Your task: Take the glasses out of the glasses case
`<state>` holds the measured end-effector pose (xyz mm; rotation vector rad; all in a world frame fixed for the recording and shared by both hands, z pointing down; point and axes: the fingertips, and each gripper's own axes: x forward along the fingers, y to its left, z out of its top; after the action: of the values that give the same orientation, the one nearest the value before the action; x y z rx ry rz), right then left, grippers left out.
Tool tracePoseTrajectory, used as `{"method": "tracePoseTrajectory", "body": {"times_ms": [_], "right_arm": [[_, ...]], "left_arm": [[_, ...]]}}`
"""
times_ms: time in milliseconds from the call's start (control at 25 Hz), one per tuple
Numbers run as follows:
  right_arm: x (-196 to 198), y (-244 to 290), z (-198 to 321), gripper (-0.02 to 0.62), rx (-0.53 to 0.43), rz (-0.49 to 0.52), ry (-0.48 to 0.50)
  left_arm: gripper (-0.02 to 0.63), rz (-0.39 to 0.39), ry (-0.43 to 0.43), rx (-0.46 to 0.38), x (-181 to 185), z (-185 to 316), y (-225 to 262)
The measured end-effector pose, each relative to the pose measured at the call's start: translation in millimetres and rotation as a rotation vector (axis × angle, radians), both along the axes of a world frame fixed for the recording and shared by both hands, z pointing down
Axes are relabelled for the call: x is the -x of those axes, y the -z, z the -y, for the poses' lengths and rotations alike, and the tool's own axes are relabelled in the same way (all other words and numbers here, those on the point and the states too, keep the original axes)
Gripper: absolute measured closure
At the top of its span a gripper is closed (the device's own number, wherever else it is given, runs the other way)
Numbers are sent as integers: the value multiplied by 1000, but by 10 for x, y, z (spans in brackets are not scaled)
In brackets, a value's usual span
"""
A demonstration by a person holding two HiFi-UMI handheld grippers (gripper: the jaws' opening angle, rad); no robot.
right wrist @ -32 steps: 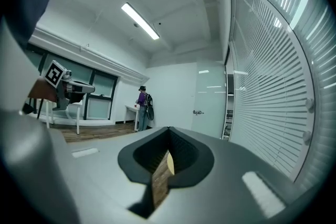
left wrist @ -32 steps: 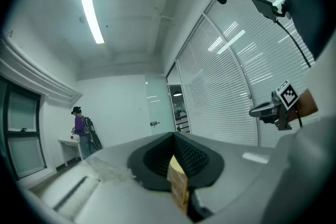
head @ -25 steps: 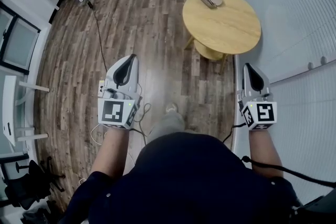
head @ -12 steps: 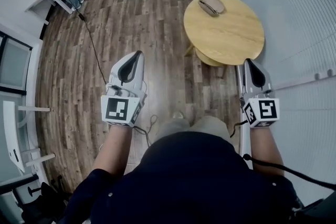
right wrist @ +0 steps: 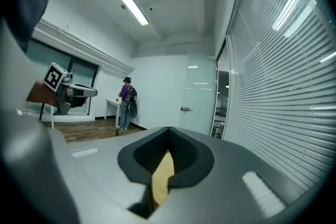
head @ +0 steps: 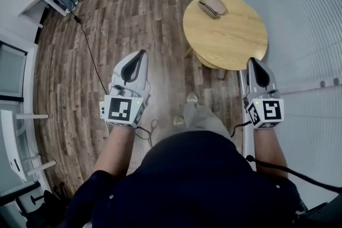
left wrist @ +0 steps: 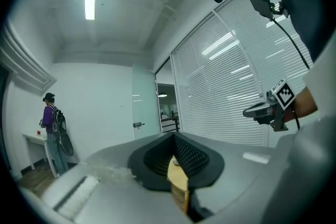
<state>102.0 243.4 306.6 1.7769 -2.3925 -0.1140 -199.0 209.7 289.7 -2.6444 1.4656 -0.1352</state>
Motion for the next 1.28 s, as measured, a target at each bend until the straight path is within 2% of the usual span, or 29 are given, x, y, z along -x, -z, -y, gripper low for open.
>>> {"method": "tracePoseTrajectory", "body": {"times_ms": [240,400,600,800,920,1120,1280], "right_arm": [[-53,10,534,586,6,31,16],[-133,0,984,586,-10,-34,29],[-434,23,1674,586,-11,6,73],[-492,65,2210,586,-29,1,144],[-507,13,2458,586,-8,19,159],[-526,-78,2783,586,34,59,145],[-550,-247,3008,586,67,67,114]], "left_arm": [[600,24,17,1,-41,419,90],[600,25,48,13,-136,828,84],[600,36,54,-4,-481,1378,163],[600,42,137,-32,-471,1845,280],[600,42,165,-22,-478,1988,278],[600,60,148,17,-517,2336,233],[600,56,101,13,-629,2720,166]]}}
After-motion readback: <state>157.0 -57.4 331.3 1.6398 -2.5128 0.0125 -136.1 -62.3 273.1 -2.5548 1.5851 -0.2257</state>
